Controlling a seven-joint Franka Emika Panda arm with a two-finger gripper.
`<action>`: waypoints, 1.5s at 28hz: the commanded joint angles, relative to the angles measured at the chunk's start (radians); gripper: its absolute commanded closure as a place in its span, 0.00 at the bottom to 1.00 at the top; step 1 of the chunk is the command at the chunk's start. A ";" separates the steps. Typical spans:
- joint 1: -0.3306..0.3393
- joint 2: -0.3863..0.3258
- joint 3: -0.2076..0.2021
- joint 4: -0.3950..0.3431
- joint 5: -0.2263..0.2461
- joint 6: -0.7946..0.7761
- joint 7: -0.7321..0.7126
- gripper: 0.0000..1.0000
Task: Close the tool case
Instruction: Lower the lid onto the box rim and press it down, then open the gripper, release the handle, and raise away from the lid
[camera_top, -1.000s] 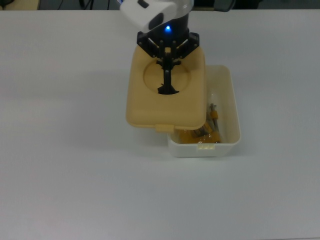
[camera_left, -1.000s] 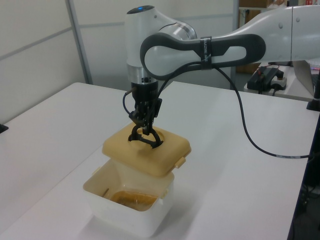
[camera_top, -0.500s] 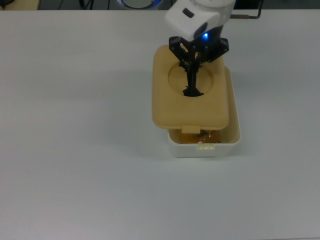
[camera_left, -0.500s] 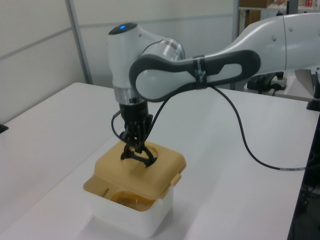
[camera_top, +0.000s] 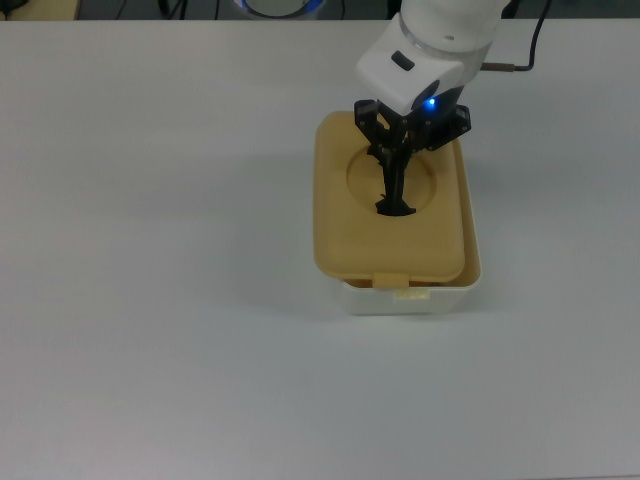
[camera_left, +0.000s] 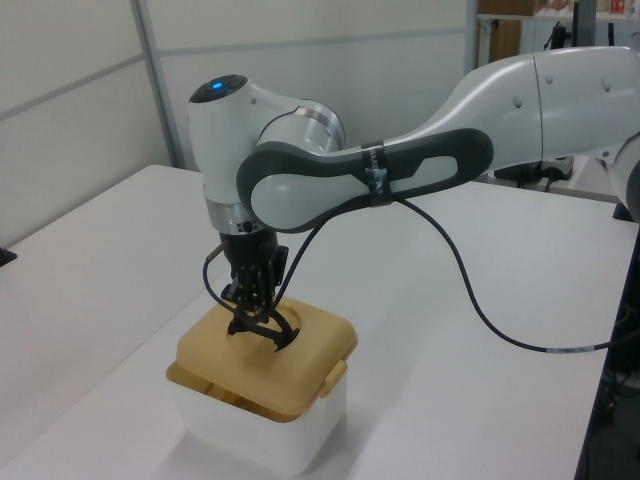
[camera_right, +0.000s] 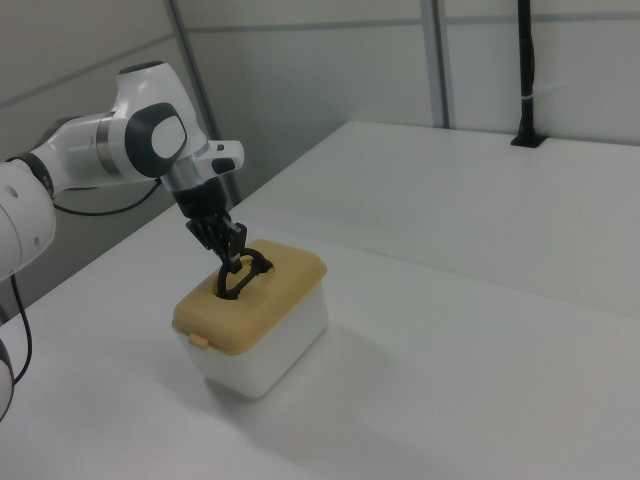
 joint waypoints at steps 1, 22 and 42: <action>0.027 0.029 -0.003 0.035 -0.027 0.008 0.043 1.00; 0.053 0.035 -0.005 0.035 -0.050 -0.015 0.081 0.00; -0.062 -0.146 -0.084 0.027 0.045 -0.255 -0.170 0.00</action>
